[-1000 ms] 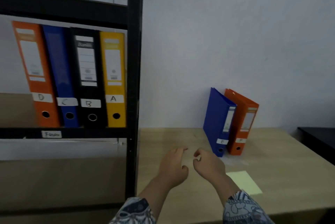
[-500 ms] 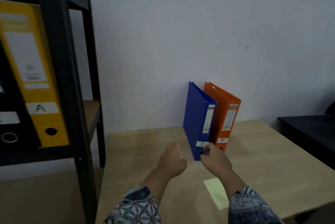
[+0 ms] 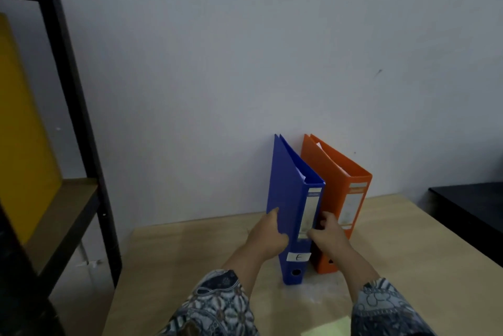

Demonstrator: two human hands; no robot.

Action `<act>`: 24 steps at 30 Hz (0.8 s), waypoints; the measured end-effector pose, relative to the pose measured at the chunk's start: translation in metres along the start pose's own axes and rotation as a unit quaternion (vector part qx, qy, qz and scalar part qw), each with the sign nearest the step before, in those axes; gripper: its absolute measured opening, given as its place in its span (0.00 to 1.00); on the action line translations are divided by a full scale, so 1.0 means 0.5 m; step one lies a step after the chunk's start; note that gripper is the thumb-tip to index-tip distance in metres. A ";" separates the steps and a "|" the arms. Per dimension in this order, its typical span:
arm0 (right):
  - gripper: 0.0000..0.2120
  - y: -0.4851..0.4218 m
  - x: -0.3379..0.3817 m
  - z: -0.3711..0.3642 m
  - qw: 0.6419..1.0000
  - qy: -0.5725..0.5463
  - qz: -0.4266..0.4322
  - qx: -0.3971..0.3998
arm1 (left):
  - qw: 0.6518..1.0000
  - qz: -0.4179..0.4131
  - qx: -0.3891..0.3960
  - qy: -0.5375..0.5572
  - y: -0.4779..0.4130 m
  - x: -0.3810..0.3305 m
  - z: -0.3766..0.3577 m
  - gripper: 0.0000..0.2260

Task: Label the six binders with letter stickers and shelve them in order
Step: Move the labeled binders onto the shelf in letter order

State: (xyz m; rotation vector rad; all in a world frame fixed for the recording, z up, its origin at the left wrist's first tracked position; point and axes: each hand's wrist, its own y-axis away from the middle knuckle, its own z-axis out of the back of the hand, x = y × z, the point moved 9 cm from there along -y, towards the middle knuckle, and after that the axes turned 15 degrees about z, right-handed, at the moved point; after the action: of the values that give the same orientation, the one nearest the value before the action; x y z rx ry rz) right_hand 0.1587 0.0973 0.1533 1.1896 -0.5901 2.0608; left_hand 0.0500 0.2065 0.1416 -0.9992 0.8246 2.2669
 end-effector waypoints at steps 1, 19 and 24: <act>0.33 -0.013 -0.007 0.000 1.000 -0.008 0.003 0.001 | 1.000 0.007 0.003 0.002 -0.016 -0.006 -0.008 0.34; 0.15 0.033 0.014 -0.040 0.988 -0.076 0.102 0.090 | 0.984 0.004 -0.002 0.177 0.054 -0.006 -0.030 0.36; 0.19 0.105 0.064 -0.038 0.974 -0.148 0.141 0.095 | 0.974 -0.024 -0.008 0.224 0.148 -0.016 0.014 0.33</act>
State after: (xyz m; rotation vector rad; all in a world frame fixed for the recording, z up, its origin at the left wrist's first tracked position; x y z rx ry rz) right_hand 0.0975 0.0855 0.1695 1.6242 -0.7499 2.2306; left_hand 0.0025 0.1595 0.1751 -1.5535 0.9479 2.0341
